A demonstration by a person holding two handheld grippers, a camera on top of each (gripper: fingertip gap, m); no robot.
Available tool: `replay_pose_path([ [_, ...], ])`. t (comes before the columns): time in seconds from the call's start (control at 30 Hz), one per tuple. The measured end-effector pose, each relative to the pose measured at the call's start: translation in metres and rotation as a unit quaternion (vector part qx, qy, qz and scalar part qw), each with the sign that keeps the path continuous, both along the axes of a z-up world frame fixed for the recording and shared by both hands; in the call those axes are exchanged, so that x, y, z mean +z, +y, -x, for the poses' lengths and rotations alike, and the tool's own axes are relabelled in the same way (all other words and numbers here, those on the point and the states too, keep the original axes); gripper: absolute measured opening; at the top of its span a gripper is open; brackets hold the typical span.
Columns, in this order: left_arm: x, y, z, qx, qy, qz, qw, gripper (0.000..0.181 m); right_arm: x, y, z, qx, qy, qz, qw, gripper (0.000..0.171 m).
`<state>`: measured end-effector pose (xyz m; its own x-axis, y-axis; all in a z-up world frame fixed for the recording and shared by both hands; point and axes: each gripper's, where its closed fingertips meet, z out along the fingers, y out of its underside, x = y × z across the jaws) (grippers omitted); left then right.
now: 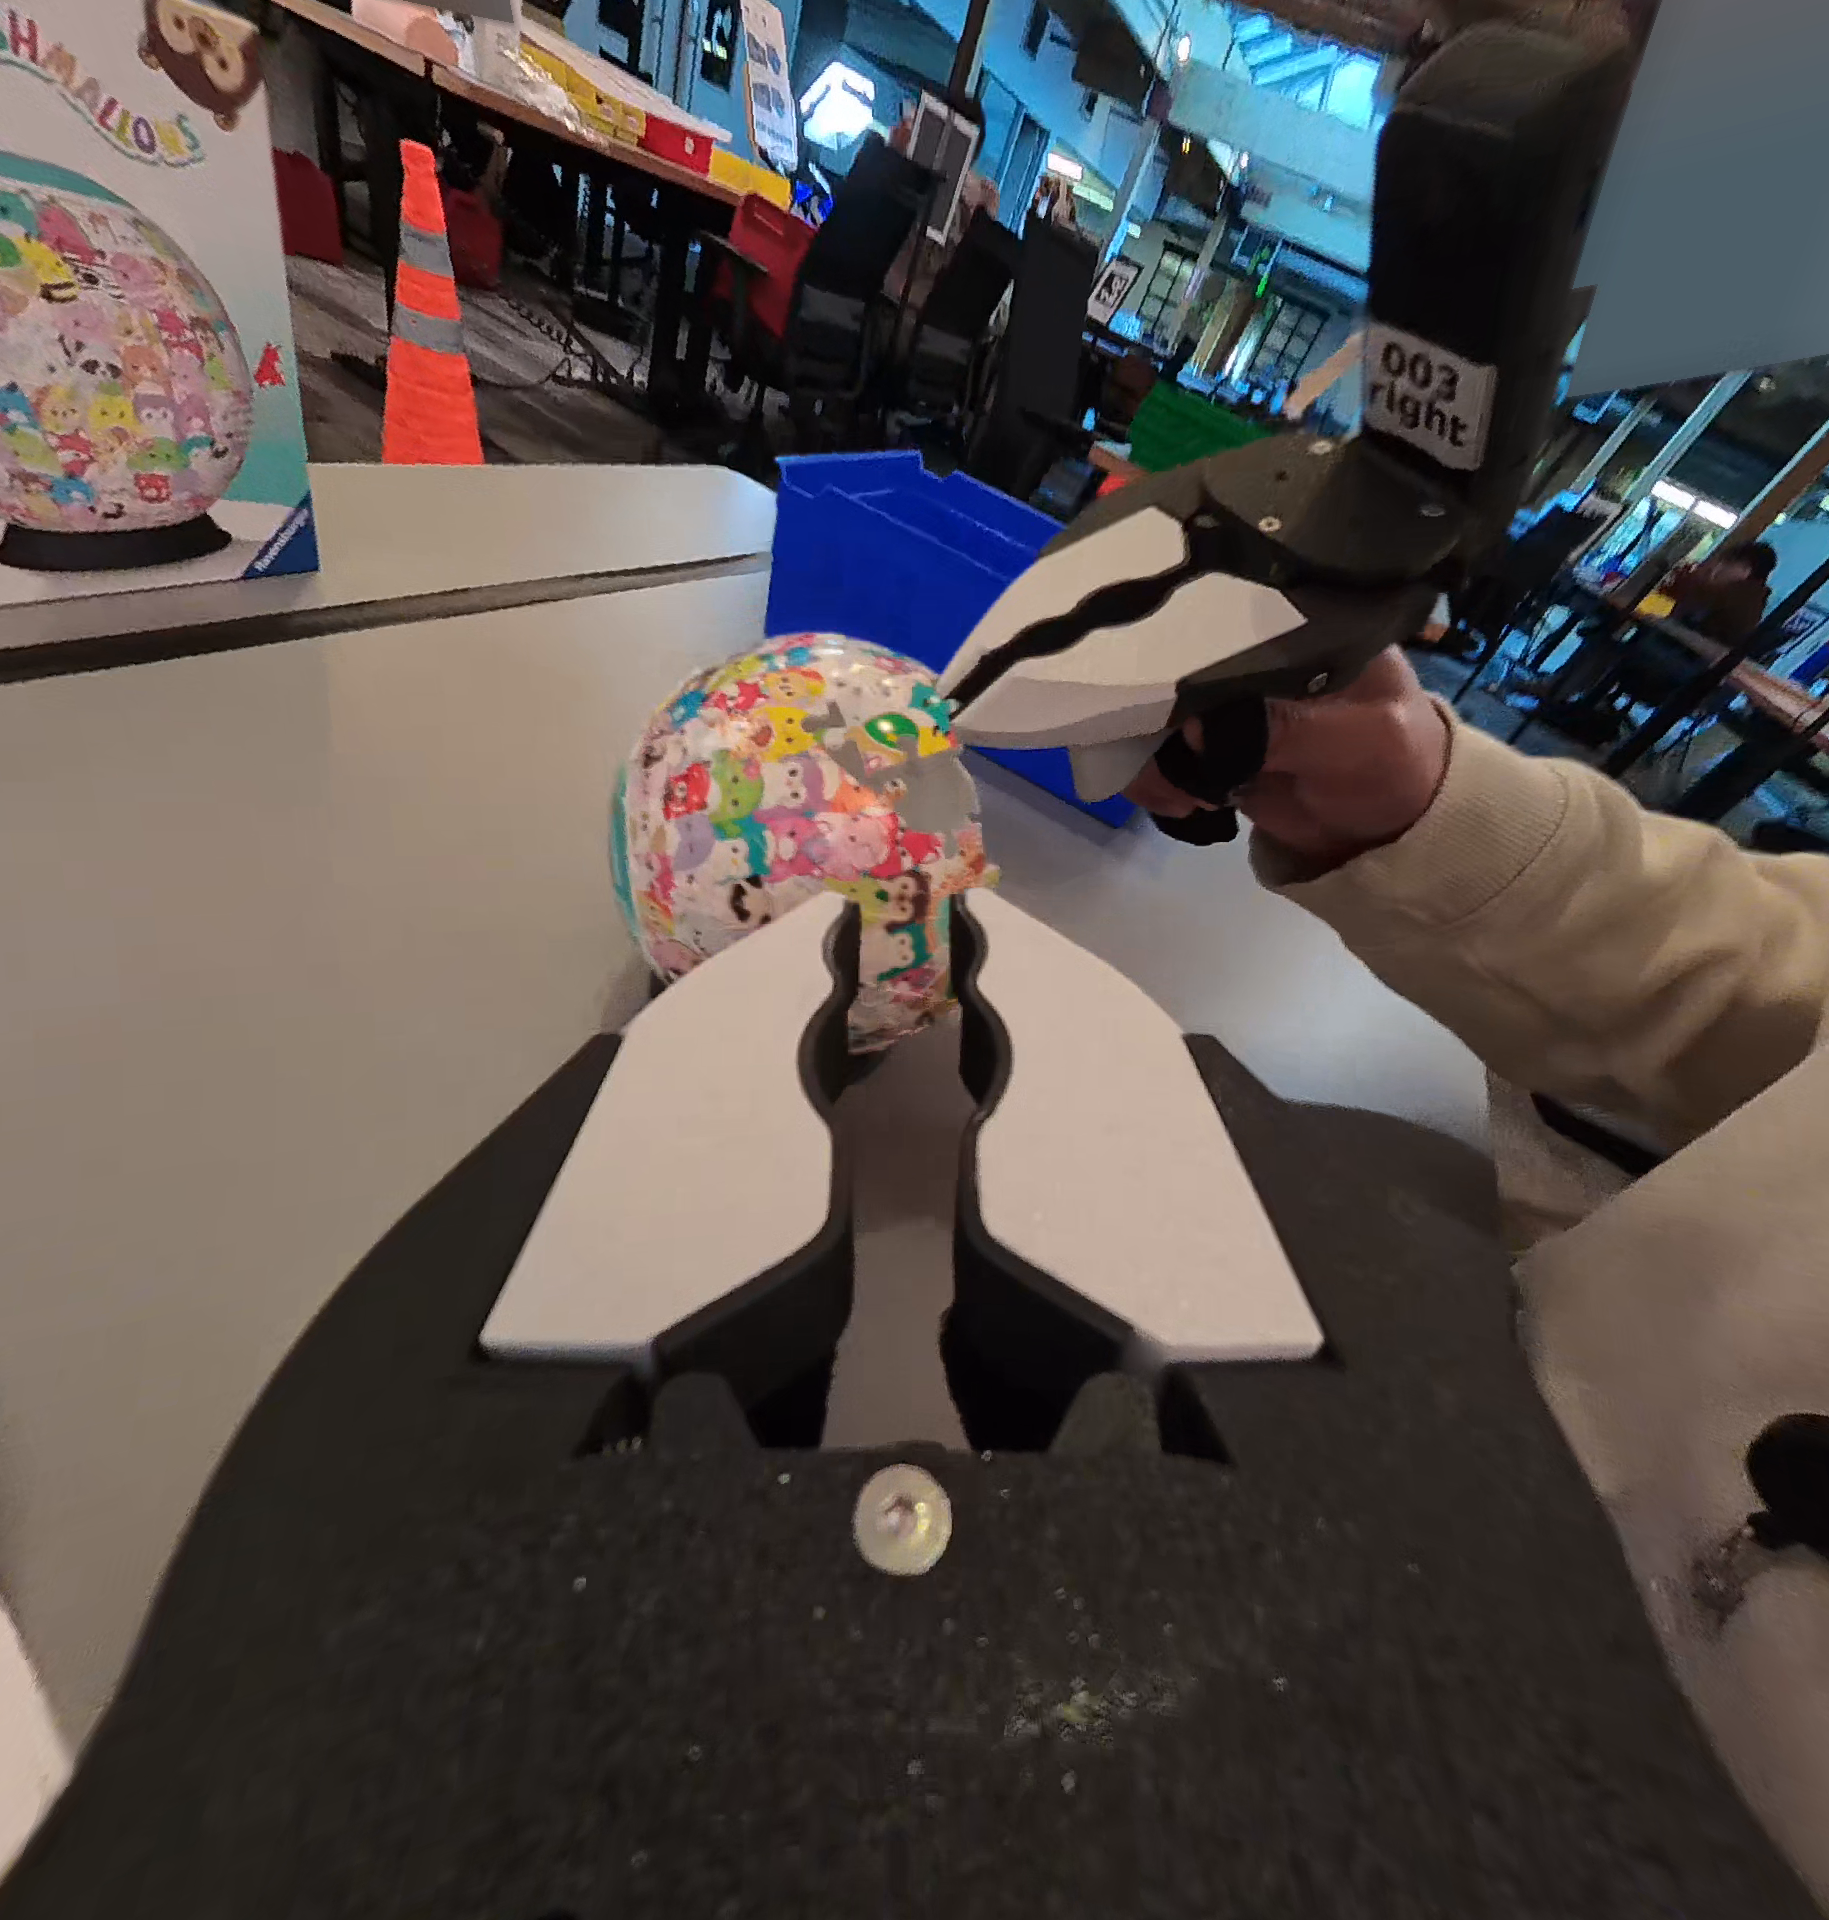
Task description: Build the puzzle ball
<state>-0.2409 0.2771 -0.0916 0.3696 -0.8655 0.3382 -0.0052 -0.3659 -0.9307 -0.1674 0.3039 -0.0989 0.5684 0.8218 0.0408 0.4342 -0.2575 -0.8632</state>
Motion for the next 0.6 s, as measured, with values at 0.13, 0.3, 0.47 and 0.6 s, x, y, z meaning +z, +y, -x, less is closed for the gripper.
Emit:
replay_pose_path([
  [0.13, 0.000, 0.018, -0.005, -0.015, 0.055, -0.003, 0.998, 0.021, -0.002, 0.002, -0.002, -0.003, -0.013, -0.012, 1.000, 0.005],
  [0.3, 0.005, 0.026, -0.022, -0.058, 0.074, 0.011, 0.996, 0.038, -0.004, 0.001, -0.001, 0.000, -0.011, -0.009, 1.000, 0.005],
  [0.47, 0.003, 0.028, -0.030, -0.062, 0.100, -0.026, 0.993, 0.035, 0.002, 0.001, -0.001, -0.027, -0.014, -0.029, 0.999, 0.005],
  [0.6, 0.003, 0.031, -0.032, -0.048, 0.120, -0.069, 0.989, 0.023, 0.003, -0.001, 0.002, -0.060, -0.023, -0.036, 0.997, 0.005],
])
